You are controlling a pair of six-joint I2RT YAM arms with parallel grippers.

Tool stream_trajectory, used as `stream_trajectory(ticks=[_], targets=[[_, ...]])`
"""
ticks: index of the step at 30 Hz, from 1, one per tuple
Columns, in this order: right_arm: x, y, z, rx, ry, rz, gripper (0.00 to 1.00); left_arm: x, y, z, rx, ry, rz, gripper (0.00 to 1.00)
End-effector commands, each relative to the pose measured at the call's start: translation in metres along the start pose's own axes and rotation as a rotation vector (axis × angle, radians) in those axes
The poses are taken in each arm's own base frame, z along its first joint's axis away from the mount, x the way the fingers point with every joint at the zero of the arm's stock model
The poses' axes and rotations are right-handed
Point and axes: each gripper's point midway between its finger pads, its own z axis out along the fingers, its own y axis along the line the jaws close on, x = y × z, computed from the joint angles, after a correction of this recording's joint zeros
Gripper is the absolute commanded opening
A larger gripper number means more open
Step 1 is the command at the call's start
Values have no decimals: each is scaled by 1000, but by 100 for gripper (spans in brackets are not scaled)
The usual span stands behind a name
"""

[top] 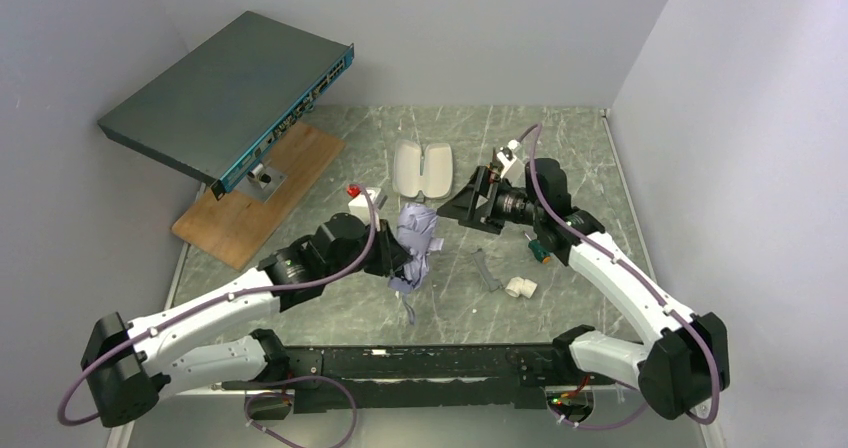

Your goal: Open the umbrella

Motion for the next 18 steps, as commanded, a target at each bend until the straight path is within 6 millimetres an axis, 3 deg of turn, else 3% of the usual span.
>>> stream_trajectory(ticks=[1,13,18], targets=[[-10,48,-19,-184,-59,-53,100,-47,-38,-23,157,-179,-63,0],[-4,57,-21,-213,-56,-56,86,-76,-71,-39,343,-299,-145,0],[0,56,-19,-205,-48,-63,69,-88,-81,-46,385,-338,-163,0]])
